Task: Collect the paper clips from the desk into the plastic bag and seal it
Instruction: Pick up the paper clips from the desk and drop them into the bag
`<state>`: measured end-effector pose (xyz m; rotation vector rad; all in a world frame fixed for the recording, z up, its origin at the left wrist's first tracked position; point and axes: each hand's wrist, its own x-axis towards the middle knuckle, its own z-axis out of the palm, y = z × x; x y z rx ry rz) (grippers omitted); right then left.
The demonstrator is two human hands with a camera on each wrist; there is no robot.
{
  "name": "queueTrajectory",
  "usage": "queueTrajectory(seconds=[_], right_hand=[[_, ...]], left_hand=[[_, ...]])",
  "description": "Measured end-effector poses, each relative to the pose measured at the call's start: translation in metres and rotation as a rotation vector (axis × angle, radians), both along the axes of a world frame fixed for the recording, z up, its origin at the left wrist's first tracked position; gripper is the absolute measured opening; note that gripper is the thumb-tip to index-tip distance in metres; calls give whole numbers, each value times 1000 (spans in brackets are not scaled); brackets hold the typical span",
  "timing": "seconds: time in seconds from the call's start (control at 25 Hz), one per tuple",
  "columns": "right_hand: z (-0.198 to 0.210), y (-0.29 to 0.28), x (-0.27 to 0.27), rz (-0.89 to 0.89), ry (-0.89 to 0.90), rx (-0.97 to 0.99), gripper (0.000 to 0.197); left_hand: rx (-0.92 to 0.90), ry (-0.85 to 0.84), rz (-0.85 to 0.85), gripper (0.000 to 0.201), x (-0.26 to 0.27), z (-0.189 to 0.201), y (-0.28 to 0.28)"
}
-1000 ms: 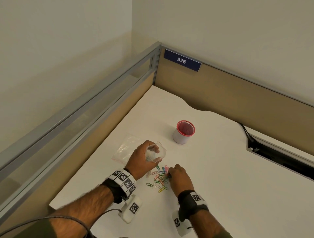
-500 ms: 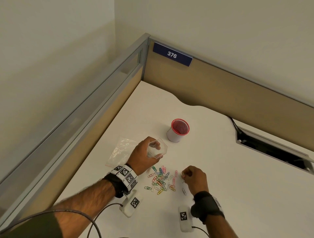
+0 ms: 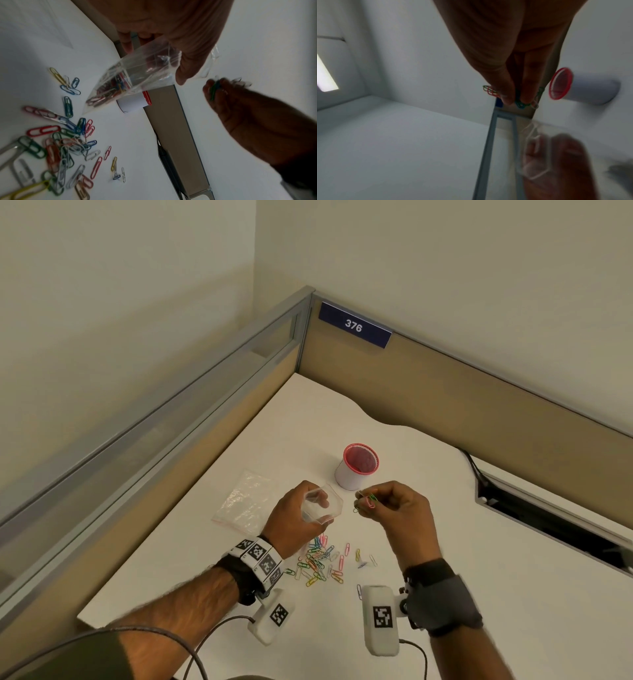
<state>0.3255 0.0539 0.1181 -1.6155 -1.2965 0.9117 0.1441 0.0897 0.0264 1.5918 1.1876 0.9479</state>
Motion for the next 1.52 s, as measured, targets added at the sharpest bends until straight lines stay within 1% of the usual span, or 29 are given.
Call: queueTrajectory(seconds=[0.12,0.28,0.32,0.4,0.56,0.64,0.68,0.76,0.84,0.92,1.0,1.04,1.16,1.24,1.32,1.36,1.44,1.52], right_hand=[[12,9,-16,76,7,48,9],[7,11,-25,195,-75,3,10],[6,10,-25,202,-89,-7,11],[7,10,-23,183,-94,17,11],[10,13,-5,77,-20,84,12],[-11,15,11,33,-41,30,12],[-31,16,22,17,-90,-35,12],[-80,13,41,11,-263,-225,13],[-125,4,56,26,-478,-409,13],[-151,-5,60,-17,-644,-497,14],[-160,-9,51,-61,-675,-503,18],[-162,-8,41,-38,-671,-492,18],[-162,-1,12,114,-660,-434,17],[-156,11,5,118,-622,-416,18],[-149,22,4,101,-632,-405,20],[-147,26,1,133,-646,-394,23],[-145,28,-10,284,-688,-349,30],[-147,23,-25,442,-759,-281,34]], left_hand=[[0,7,7,31,5,3,-6],[14,-8,11,34,11,12,-11],[10,-8,12,34,12,13,-12],[22,8,25,33,14,14,-12],[13,7,47,33,13,10,-14],[14,1,65,33,9,9,-14],[18,-5,74,32,6,8,-13],[16,-19,97,31,-1,6,-13],[19,-25,121,31,-8,6,-11],[16,-35,139,32,-15,4,-8],[6,-49,162,32,-20,1,-6],[-2,-55,172,32,-22,0,-4],[-6,-71,176,32,-20,-2,1],[-6,-63,171,32,-19,-1,2],[-14,-58,167,31,-20,0,4],[-17,-55,166,31,-21,0,4],[-14,-44,163,31,-23,0,5],[-11,-44,159,31,-23,0,6]])
